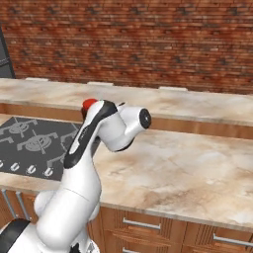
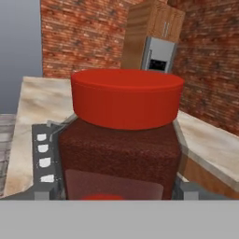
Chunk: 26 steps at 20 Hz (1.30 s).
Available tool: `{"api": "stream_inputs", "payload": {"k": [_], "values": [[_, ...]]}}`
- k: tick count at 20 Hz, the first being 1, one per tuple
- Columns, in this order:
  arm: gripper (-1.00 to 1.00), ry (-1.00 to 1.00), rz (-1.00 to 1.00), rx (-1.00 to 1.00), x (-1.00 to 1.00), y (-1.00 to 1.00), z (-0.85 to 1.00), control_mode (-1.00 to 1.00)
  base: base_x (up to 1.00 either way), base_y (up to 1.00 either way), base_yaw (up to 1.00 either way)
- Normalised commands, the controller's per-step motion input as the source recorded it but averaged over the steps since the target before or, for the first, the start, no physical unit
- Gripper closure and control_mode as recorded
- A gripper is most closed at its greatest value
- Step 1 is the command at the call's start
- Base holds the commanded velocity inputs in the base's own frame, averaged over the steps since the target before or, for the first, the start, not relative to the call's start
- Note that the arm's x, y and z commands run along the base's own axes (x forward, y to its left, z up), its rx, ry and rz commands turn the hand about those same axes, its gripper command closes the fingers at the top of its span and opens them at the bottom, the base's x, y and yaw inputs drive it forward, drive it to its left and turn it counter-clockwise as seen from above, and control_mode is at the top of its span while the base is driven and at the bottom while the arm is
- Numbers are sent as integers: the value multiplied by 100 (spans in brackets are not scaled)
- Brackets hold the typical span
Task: Collect the paprika, ketchup, and shaker from the cabinet and place them next to the stove.
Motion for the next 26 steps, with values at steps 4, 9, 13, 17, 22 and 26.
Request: {"api": "stream_inputs", "payload": {"k": [4, 9, 13, 17, 22, 26], "values": [[100, 2, 10, 0, 42, 0, -26, -100, 0, 0, 0], [100, 0, 11, -2, 32, 0, -46, -100, 0, 0, 0], [100, 0, 11, 0, 16, 0, -55, -100, 0, 0, 0], [100, 0, 10, 0, 12, 0, -48, -100, 0, 0, 0], [100, 0, 5, 0, 14, 6, -46, -100, 0, 0, 0], [100, 0, 2, 0, 15, 10, -37, -100, 0, 0, 0]]}}
